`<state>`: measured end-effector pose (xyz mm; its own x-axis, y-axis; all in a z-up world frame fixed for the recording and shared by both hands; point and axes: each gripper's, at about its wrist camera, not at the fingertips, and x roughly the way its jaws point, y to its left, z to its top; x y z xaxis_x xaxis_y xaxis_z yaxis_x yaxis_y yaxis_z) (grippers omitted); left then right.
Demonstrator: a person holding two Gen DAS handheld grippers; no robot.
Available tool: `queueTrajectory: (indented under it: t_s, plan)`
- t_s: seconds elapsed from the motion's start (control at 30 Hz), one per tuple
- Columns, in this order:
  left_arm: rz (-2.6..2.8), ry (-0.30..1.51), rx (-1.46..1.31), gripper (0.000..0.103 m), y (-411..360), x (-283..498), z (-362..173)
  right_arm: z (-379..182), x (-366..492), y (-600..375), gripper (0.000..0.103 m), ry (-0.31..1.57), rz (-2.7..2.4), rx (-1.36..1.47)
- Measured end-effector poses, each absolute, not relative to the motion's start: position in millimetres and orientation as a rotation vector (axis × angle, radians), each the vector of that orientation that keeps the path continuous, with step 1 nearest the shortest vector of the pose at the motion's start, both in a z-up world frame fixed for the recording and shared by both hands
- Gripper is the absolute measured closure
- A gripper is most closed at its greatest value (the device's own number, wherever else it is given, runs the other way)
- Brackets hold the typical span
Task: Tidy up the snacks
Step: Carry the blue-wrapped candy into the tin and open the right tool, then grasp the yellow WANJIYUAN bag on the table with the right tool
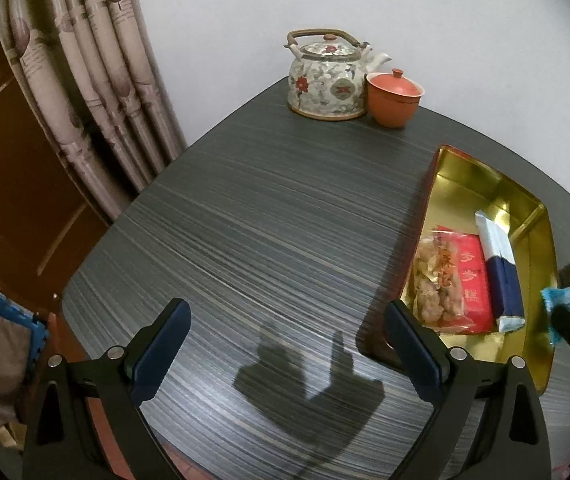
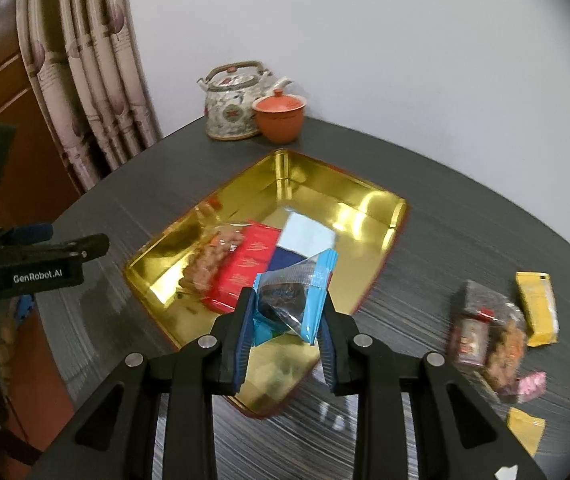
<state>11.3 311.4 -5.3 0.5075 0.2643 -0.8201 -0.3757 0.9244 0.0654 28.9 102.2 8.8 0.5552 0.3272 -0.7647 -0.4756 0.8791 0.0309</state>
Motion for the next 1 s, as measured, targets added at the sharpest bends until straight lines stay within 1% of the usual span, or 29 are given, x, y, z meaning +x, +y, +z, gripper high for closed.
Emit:
queueTrajectory:
  t_s: [0.23, 0.6, 0.63, 0.7, 0.83, 0.9, 1.0]
  plan:
    - [0.384, 0.964, -0.109, 0.006, 308.1, 12.1, -5.7, -5.5, 38.3, 118.6, 0.075, 0.89, 0.477, -0.203]
    - [0.376, 0.965, -0.103, 0.006, 306.1, 14.3, -7.2, -12.7, 43.5, 124.4, 0.074, 0.893, 0.461, -0.214]
    - [0.373, 0.966, -0.106, 0.006, 305.4, 14.3, -7.5, -12.4, 43.7, 123.2, 0.072, 0.892, 0.46, -0.206]
    - [0.371, 0.967, -0.105, 0.006, 303.6, 14.4, -7.6, -11.5, 43.6, 121.0, 0.063, 0.892, 0.453, -0.199]
    - [0.369, 0.964, -0.094, 0.006, 301.6, 13.7, -7.8, -5.9, 39.4, 114.4, 0.062, 0.879, 0.457, -0.178]
    - [0.368, 0.965, -0.095, 0.006, 301.6, 13.6, -8.1, -1.6, 35.4, 108.4, 0.055, 0.867, 0.452, -0.169]
    - [0.371, 0.967, -0.094, 0.006, 302.2, 13.2, -8.7, 4.5, 29.7, 96.8, 0.051, 0.853, 0.437, -0.161]
